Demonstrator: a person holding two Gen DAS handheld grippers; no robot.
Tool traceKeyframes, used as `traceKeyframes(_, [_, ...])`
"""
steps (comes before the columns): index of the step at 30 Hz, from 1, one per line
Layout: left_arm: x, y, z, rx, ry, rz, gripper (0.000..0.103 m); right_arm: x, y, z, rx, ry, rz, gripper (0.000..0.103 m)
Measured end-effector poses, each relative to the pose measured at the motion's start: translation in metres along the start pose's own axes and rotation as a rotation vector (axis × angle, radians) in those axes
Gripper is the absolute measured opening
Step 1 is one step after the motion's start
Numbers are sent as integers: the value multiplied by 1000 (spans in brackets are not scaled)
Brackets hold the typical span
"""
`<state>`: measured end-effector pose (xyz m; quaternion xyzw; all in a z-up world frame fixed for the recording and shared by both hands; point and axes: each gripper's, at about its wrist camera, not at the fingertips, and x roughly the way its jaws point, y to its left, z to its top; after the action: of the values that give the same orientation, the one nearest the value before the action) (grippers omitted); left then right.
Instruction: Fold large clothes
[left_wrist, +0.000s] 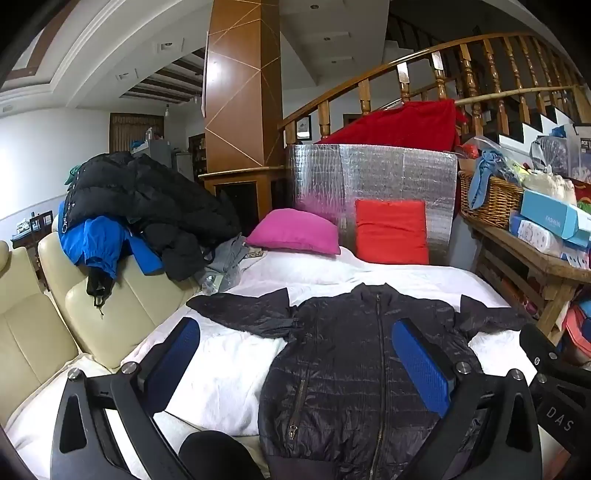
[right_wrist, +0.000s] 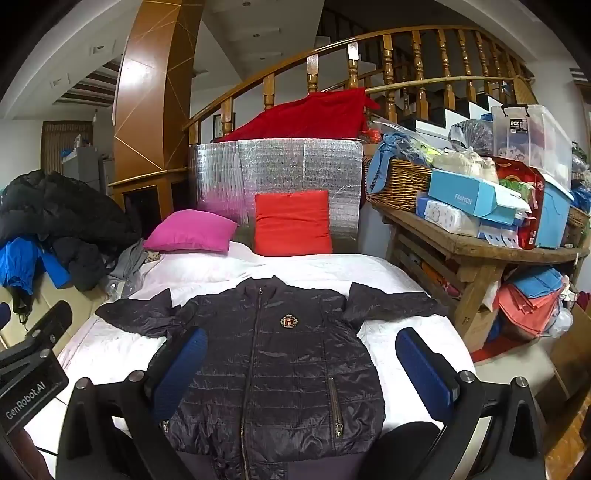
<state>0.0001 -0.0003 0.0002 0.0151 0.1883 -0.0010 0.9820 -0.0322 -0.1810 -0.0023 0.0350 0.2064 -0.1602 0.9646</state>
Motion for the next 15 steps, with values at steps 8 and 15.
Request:
traceKeyframes(8, [-1, 2, 1, -14, -21, 9, 103, 0, -3, 4, 2, -8, -9, 103])
traceKeyframes(15, [-2, -1, -2, 11, -10, -9, 103, -2, -6, 2, 11, -10, -2, 103])
